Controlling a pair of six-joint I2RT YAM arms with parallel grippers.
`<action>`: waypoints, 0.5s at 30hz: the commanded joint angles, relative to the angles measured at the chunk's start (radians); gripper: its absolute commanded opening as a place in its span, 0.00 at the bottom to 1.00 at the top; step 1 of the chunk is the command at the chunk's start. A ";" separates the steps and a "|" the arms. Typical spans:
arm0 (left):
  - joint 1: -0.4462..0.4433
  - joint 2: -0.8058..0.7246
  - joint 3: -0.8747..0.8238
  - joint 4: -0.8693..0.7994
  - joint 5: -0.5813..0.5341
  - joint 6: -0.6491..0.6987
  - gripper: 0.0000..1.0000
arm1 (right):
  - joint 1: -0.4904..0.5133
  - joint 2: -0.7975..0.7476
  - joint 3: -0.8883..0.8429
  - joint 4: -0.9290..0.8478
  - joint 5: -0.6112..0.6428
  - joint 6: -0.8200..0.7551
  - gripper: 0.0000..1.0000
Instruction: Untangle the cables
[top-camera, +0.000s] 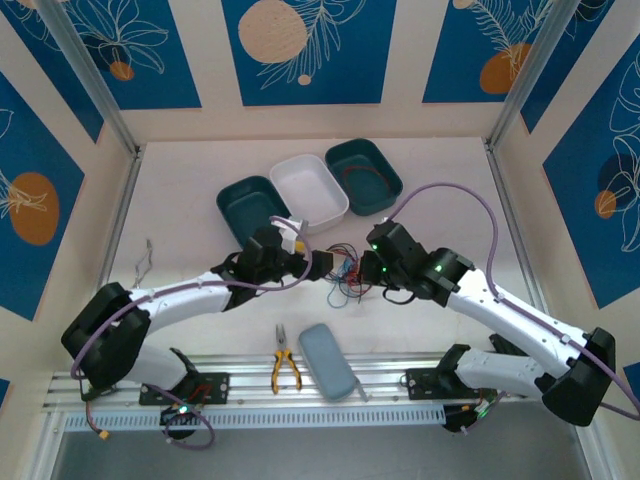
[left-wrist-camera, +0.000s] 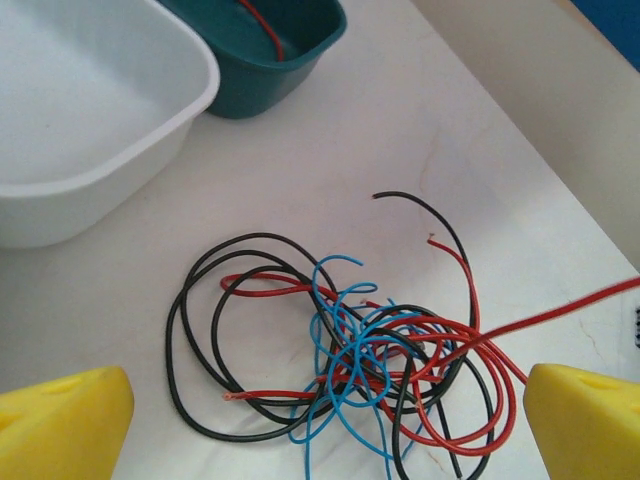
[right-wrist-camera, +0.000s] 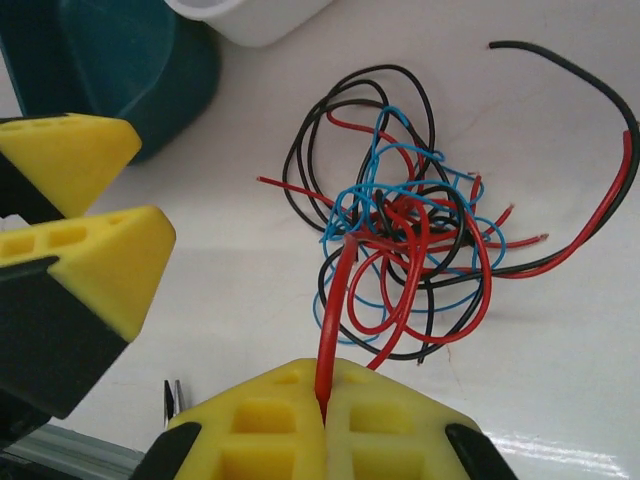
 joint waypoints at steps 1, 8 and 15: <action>0.007 0.023 -0.006 0.055 0.059 0.041 1.00 | -0.028 -0.019 0.052 0.021 -0.076 -0.097 0.00; -0.002 0.063 0.010 0.081 0.079 0.049 1.00 | -0.044 -0.021 0.138 0.045 -0.152 -0.199 0.00; -0.021 0.076 0.017 0.068 0.045 0.073 1.00 | -0.046 -0.011 0.249 0.017 -0.132 -0.276 0.00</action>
